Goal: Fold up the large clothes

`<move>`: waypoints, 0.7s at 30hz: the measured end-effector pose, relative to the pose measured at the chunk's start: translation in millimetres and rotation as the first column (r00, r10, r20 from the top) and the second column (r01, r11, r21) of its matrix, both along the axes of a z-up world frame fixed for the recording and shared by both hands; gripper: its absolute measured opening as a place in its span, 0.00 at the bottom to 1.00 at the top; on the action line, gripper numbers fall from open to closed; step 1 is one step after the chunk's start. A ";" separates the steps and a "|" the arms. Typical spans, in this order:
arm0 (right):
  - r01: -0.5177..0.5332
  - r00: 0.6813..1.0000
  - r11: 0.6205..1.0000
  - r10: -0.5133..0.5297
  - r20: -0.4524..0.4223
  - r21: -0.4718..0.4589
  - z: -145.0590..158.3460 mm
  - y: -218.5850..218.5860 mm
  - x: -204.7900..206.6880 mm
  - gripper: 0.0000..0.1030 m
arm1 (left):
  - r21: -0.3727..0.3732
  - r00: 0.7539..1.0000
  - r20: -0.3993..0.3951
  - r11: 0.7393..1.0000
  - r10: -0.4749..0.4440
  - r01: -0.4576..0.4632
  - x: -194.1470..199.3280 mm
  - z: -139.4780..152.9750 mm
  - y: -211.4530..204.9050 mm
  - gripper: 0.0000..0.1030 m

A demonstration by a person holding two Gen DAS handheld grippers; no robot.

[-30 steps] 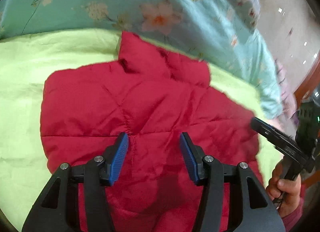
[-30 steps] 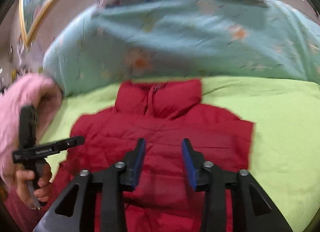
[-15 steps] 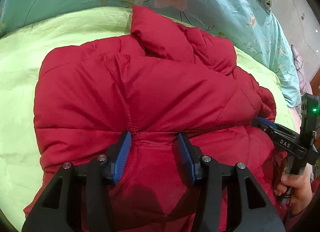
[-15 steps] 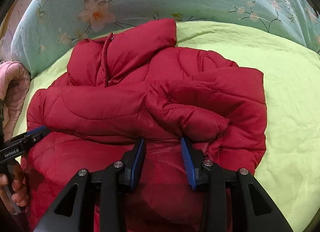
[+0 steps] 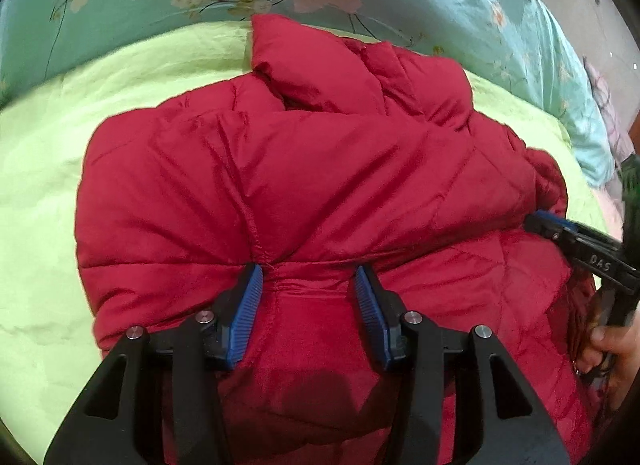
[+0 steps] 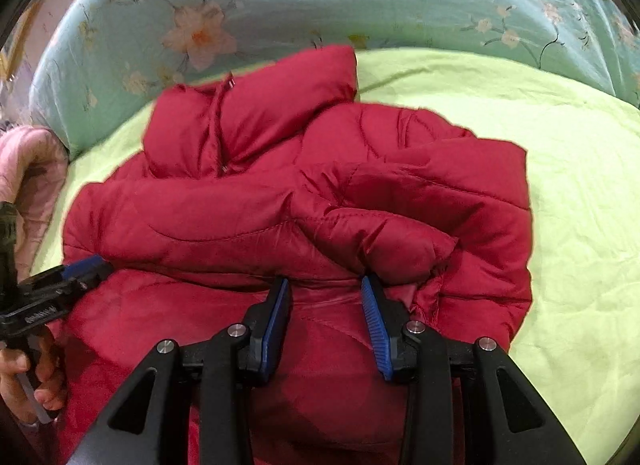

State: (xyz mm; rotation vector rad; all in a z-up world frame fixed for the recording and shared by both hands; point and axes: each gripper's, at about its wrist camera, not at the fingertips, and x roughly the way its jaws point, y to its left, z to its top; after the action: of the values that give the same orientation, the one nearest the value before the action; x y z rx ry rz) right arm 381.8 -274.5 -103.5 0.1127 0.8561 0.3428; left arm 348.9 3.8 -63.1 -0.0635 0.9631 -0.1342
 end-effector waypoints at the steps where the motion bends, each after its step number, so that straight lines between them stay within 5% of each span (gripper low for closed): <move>1: 0.003 1.000 1.000 -0.003 0.004 -0.004 3.4 -2.0 -5.1 0.36 | 0.000 1.000 0.001 1.000 -0.004 0.004 -3.5 5.3 0.6 0.47; 12: 0.049 0.998 0.998 -0.050 0.030 0.030 31.8 -36.8 -69.3 0.39 | 0.004 0.999 0.030 0.999 0.036 -0.036 -52.3 25.3 17.0 0.51; 21: 0.050 0.999 0.998 -0.050 -0.009 -0.034 16.2 -22.4 -57.5 0.39 | 0.034 0.998 -0.019 0.998 0.060 -0.059 -36.4 3.0 11.6 0.53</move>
State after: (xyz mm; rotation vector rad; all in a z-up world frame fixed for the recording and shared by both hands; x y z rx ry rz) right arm 324.3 -296.8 -87.3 0.1042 0.8669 0.2811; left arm 312.5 15.4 -60.1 -0.0629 0.9822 -0.0629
